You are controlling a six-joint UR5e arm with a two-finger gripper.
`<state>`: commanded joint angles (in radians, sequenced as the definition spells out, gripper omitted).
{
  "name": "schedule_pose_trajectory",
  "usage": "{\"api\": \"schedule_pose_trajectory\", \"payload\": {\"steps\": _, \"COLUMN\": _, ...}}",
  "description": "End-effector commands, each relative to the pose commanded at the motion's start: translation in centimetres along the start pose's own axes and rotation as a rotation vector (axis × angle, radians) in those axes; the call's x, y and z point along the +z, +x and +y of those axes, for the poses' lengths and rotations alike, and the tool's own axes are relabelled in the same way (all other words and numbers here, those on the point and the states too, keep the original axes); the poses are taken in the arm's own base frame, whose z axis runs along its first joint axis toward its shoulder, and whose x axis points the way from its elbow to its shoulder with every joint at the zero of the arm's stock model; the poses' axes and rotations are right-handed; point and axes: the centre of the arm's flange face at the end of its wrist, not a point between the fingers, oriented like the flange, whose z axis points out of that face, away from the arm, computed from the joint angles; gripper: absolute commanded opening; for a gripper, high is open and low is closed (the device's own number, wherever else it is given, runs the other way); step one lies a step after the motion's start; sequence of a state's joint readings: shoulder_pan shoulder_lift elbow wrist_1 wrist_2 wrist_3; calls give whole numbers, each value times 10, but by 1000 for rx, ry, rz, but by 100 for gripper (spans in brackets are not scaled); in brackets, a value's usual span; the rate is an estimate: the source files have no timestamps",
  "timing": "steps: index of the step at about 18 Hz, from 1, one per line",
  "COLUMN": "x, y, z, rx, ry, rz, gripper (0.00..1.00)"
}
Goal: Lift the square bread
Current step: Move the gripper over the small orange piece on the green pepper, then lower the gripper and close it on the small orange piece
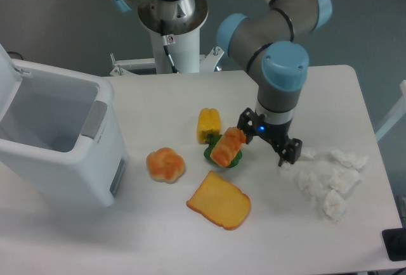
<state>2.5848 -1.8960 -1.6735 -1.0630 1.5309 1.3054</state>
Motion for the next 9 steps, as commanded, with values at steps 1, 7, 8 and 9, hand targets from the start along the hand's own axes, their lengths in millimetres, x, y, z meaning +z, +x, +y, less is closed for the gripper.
{"api": "schedule_pose_trajectory", "payload": {"steps": 1, "x": 5, "y": 4, "z": -1, "rx": 1, "ry": -3, "rz": 11, "gripper": 100}}
{"api": "schedule_pose_trajectory", "payload": {"steps": 7, "x": 19, "y": 16, "z": 0, "rx": -60, "ry": -19, "rz": 52, "gripper": 100}}
{"api": "schedule_pose_trajectory", "payload": {"steps": 8, "x": 22, "y": 18, "z": 1, "rx": -64, "ry": -23, "rz": 61, "gripper": 100}}
{"api": "schedule_pose_trajectory", "payload": {"steps": 9, "x": 23, "y": 17, "z": 2, "rx": -73, "ry": -24, "rz": 62, "gripper": 100}}
